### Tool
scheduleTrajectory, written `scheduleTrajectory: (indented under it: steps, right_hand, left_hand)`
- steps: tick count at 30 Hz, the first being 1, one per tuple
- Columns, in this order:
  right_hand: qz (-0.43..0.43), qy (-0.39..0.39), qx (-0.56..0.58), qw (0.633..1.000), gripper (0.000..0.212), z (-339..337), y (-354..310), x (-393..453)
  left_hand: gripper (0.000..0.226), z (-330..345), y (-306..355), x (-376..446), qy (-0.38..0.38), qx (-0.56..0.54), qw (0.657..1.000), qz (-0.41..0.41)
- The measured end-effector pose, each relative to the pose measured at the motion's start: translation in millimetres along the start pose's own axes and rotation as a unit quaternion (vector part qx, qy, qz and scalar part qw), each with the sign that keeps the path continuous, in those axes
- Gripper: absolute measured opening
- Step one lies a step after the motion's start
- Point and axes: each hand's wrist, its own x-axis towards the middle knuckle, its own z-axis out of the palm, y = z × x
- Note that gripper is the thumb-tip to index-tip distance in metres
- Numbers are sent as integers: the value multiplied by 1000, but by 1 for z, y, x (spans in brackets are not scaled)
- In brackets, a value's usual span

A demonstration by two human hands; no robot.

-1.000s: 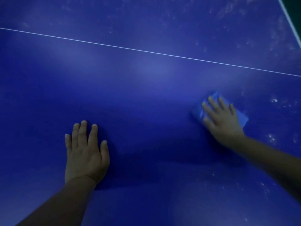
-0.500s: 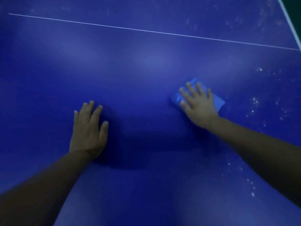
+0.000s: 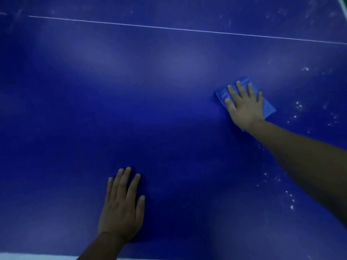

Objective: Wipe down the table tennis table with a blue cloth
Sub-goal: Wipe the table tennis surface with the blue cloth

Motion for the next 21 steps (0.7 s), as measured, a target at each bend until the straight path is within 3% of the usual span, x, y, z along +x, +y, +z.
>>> scheduleTrajectory:
  steps: [3,6,8,10,12,13,15,18,21]
  right_hand:
    - [-152,14,-30,988,60,21,-36,-83]
    - [-393,-30,-49,918,53,40,-41,-195]
    - [-463,-62,-56,882,53,34,-22,-204]
    - [-413,-35,-62,908,54,25,-12,-162]
    - [-235,-27,-23,971,55,14,-5,-111]
    - [-154,-28,-9,988,55,9,-3,-93]
    - [-71,-15,9,997,58,8,-9,-83]
    - [-99,0,-3,995,58,24,-31,-139]
    - [-235,-18,-19,972,51,46,-44,-259]
  left_hand:
    - [63,-3,1,0,-4,-2,1000,-3]
    - [69,-3,1,1,-12,-2,1000,-3]
    - [69,-2,0,0,-16,-5,1000,0]
    - [69,-2,-1,0,-14,-3,1000,-1]
    - [68,-2,0,0,-14,0,1000,4]
    - [66,-2,1,0,-13,-1,1000,4]
    - [64,-4,1,1,-6,-3,1000,2]
    - [64,-5,3,1,-11,-3,1000,8]
    - [65,-6,2,0,-12,-4,1000,10]
